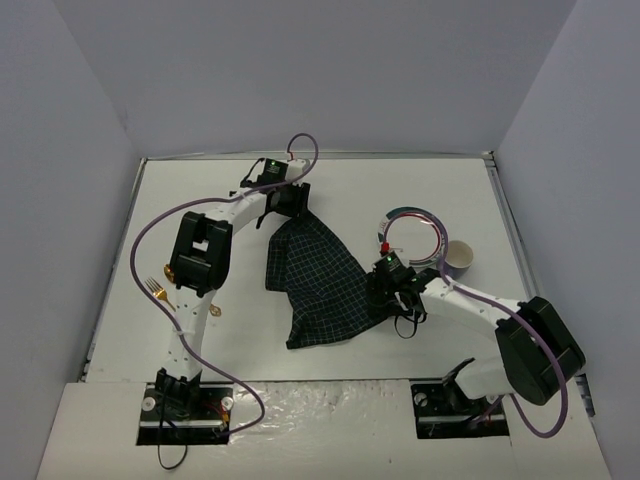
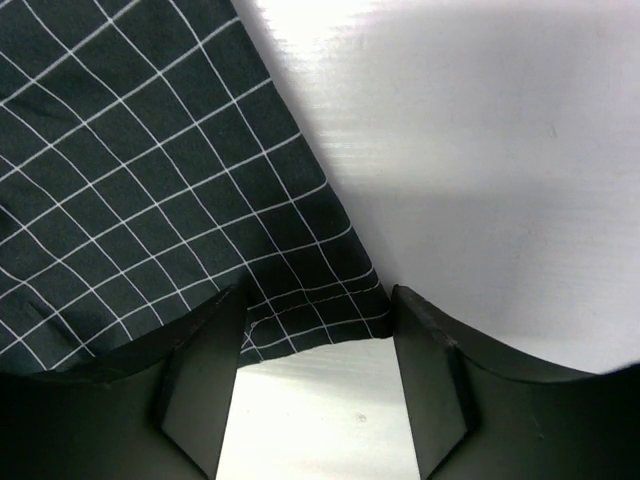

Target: Set the dinner table for one person

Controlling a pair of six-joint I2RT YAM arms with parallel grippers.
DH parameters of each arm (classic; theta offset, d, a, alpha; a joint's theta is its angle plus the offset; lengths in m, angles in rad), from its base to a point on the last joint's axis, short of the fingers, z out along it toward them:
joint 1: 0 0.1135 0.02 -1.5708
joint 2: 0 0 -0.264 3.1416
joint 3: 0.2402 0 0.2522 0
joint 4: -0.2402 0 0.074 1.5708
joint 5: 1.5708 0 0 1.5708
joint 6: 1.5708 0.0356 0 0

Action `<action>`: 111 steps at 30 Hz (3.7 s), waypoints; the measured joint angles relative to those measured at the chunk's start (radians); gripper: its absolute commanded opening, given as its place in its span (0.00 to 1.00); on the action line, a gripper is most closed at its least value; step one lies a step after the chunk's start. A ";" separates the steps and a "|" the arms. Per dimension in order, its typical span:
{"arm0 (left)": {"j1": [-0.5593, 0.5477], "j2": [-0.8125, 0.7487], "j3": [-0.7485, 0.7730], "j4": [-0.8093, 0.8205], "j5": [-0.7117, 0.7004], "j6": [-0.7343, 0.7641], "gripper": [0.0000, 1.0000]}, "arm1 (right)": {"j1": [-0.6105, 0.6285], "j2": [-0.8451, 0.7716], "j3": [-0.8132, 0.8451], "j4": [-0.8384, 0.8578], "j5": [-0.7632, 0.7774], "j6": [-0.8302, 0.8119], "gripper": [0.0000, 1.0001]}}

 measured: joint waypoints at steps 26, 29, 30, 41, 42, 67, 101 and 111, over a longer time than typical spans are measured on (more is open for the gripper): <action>0.170 -0.725 -0.386 0.052 -0.189 -0.069 0.00 | -0.019 0.031 0.584 -0.029 0.220 -0.317 0.00; 0.154 -0.906 -0.466 0.071 -0.236 -0.084 0.00 | -0.019 0.025 0.645 -0.025 0.240 -0.386 0.00; 0.148 -0.961 -0.495 0.071 -0.249 -0.089 0.00 | -0.019 0.019 0.650 -0.026 0.243 -0.403 0.00; 0.080 -1.402 -0.652 -0.069 -0.331 -0.152 0.00 | -0.019 -0.239 0.669 -0.050 0.249 -0.563 0.00; 0.076 -1.438 -0.653 -0.084 -0.334 -0.161 0.00 | -0.019 -0.268 0.678 -0.050 0.249 -0.575 0.00; 0.118 -1.162 -1.040 -0.059 -0.648 -0.554 0.00 | -0.065 0.608 0.969 0.190 0.155 -0.698 0.00; 0.354 -0.617 -0.831 0.127 -0.654 -0.650 0.37 | -0.076 1.186 1.488 0.474 0.034 -0.946 0.64; 0.360 -0.703 -0.727 0.085 -0.485 -0.574 0.51 | -0.155 0.770 1.071 0.394 -0.119 -0.701 0.50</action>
